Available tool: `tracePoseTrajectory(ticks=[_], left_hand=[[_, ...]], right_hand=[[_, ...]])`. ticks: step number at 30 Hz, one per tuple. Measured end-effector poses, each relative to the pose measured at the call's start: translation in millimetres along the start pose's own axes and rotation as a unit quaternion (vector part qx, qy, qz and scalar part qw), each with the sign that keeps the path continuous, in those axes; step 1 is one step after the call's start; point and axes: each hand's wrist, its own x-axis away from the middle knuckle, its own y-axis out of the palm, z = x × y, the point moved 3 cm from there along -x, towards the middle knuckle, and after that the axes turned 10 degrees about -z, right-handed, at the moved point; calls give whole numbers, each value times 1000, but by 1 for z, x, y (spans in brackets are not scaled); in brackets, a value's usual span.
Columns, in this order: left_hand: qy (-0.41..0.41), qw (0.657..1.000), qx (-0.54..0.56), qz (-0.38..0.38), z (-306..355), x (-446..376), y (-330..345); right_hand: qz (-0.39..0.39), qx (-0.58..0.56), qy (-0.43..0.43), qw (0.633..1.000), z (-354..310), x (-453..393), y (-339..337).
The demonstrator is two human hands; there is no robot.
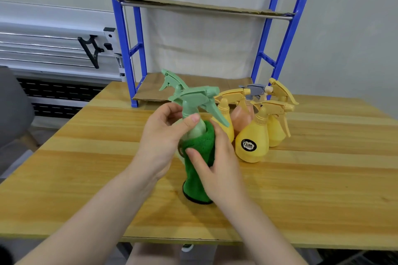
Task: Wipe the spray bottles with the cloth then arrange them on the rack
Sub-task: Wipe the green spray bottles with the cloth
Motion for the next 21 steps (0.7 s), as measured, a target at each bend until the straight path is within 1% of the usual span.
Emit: tracePoseTrajectory(ticks=[3, 5, 8, 9, 12, 15, 18, 21], left_hand=[[21, 1000, -11, -2, -5, 6, 9], [38, 999, -8, -1, -6, 9, 13], [24, 999, -25, -16, -6, 7, 13], [9, 999, -37, -27, -7, 5, 11], [-43, 993, -60, -87, -8, -4, 1], [-56, 980, -67, -179, -6, -13, -5], [-67, 954, -56, -286, -3, -17, -7], [-96, 938, -48, -330, -1, -19, -11]], right_hand=[[27, 62, -36, 997, -9, -11, -4], [63, 103, -51, 991, -13, -15, -4], [98, 140, -50, 984, -12, -14, -4], [88, 143, -44, 985, -10, -14, -6], [11, 102, -2, 995, -10, -15, -13], [-51, 52, 23, 997, -10, -17, -18], [-120, -17, 39, 992, -14, -15, -17], [-142, -52, 35, 988, -12, -13, -18]])
